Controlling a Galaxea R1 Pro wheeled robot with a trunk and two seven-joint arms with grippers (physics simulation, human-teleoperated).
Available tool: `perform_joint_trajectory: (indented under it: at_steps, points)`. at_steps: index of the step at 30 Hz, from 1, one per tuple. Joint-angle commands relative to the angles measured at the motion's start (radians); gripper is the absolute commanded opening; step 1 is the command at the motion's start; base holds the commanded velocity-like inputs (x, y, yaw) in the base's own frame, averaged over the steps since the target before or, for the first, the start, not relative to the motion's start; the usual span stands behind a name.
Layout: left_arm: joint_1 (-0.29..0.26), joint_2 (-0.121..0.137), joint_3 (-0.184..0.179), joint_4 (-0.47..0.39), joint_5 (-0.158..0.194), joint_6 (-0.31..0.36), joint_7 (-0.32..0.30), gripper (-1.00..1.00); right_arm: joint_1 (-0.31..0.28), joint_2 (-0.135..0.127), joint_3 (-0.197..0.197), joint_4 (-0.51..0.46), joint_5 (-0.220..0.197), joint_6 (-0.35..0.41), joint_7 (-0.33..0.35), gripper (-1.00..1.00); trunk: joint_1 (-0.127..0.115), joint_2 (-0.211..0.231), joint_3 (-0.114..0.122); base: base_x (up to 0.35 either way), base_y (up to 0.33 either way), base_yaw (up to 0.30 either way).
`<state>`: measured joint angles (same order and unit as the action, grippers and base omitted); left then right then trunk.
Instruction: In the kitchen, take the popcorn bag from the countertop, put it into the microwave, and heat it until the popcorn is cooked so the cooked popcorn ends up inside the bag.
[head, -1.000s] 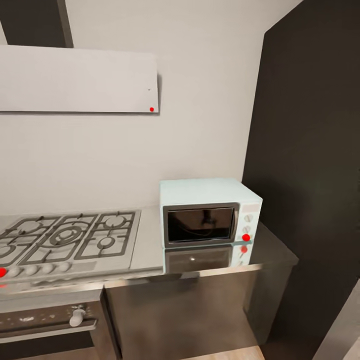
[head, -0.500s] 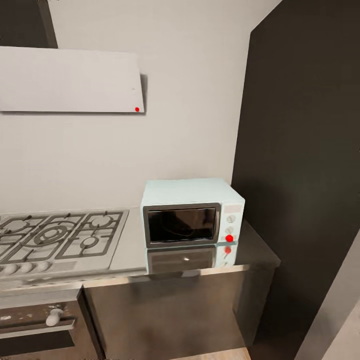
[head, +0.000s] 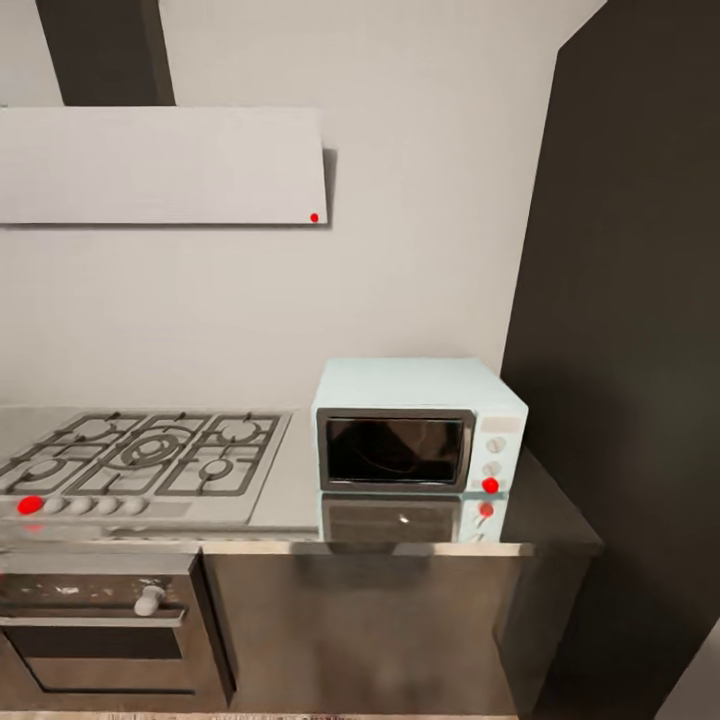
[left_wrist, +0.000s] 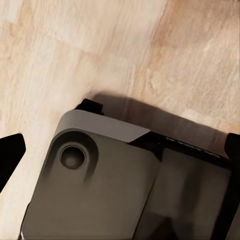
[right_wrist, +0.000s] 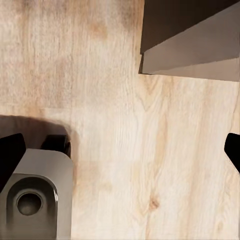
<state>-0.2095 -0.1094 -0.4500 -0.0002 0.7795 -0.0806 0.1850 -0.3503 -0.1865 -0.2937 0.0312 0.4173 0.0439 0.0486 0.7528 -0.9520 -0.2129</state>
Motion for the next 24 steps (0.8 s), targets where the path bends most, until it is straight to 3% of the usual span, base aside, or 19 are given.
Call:
perform_joint_trajectory:
  at_steps: [1,11,16,24]
  points:
    - [-0.001,0.000,-0.008,0.000,0.007,-0.002,0.004,1.00,-0.001,-0.001,-0.008,0.001,0.009,0.002,0.003,1.00,0.000,-0.001,-0.002,0.000,0.000,0.267]
    - [-0.001,0.000,-0.009,0.000,0.007,-0.002,0.004,1.00,-0.001,0.015,-0.007,0.002,0.010,0.003,0.003,1.00,0.000,-0.001,-0.005,0.000,0.000,0.073]
    - [-0.001,0.000,-0.009,0.000,0.007,-0.002,0.004,1.00,-0.001,0.047,-0.007,0.001,0.011,-0.012,0.017,1.00,0.000,-0.001,-0.005,0.000,0.000,0.000]
    - [-0.001,0.000,-0.009,0.000,0.007,-0.002,0.004,1.00,-0.001,0.053,-0.009,0.001,0.010,-0.016,0.016,1.00,0.000,-0.001,-0.005,0.000,0.000,0.000]
